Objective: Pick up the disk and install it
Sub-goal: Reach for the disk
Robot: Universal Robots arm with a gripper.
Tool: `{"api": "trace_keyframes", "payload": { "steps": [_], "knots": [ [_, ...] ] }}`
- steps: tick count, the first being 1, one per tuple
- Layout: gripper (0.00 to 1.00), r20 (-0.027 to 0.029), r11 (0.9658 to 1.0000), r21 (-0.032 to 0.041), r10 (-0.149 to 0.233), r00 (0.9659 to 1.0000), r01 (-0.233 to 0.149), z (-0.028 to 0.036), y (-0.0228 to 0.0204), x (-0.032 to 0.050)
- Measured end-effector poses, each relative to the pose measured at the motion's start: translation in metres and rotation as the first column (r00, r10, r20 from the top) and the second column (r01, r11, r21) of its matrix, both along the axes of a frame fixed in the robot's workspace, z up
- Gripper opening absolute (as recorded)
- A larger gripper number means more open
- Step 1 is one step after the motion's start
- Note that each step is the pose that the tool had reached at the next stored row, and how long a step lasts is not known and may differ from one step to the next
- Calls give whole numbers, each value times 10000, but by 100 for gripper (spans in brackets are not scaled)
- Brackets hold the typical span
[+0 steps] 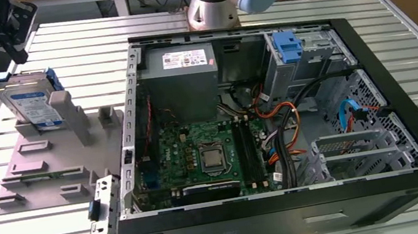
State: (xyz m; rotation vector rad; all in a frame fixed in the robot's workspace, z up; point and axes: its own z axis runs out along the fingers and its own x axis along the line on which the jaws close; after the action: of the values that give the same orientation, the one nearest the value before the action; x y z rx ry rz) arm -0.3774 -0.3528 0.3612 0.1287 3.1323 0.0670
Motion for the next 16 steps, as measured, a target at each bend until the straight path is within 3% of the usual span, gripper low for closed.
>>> {"api": "trace_keyframes", "payload": {
  "steps": [7, 11, 16],
  "knots": [
    [11, -9, 10000, -3, 13, 10000, -13, 1, 0, 1],
    [11, -9, 9997, -2, 261, 9997, -261, -10, -1, -6],
    [11, -9, 9992, -4, 396, 9992, -396, -38, 0, -79]
  ]
}}
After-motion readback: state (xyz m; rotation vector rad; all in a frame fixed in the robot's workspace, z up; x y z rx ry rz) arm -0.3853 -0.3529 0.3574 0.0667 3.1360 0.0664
